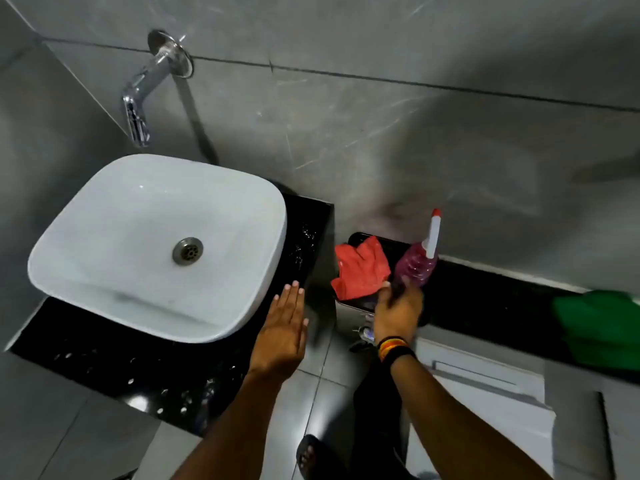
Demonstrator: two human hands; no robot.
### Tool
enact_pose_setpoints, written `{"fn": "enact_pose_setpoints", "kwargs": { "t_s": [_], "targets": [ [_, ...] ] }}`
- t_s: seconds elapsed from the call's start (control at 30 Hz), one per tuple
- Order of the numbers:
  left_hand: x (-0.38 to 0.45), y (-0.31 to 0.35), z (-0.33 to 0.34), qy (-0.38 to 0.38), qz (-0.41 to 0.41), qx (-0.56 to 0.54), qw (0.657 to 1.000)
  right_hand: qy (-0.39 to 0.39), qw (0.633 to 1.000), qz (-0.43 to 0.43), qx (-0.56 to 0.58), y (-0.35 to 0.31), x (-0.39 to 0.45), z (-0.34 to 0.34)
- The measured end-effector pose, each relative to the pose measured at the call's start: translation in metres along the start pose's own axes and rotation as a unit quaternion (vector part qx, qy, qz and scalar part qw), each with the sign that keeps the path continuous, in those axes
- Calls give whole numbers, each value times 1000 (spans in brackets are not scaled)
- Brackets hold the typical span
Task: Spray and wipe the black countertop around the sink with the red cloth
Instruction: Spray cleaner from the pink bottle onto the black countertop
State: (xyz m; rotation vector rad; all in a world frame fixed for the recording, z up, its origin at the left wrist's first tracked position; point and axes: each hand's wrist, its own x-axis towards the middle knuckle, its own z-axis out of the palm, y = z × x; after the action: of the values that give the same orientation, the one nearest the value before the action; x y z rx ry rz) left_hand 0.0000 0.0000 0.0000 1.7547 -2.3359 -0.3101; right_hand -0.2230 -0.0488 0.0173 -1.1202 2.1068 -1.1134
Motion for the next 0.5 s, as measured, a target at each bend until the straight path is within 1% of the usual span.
{"fn": "enact_pose_setpoints", "kwargs": {
  "t_s": [0.03,0.07,0.17,0.3,0.5],
  "targets": [
    [-1,-2,3,3,-16,3,1000,36,999,17,35,10,17,-2],
    [-1,-3,2,11,-26,2,1000,52,996,41,67,9,31,-9],
    [0,-2,10,15,-35,16,999,77,992,40,88,14,76,-25],
    [-2,-2,9,20,-22,12,999,53,991,25,118,-5,97,-25],
    [-1,-2,8,38,-15,-19,999,19,986,-60,156,-19,122,-20]
  ]
}}
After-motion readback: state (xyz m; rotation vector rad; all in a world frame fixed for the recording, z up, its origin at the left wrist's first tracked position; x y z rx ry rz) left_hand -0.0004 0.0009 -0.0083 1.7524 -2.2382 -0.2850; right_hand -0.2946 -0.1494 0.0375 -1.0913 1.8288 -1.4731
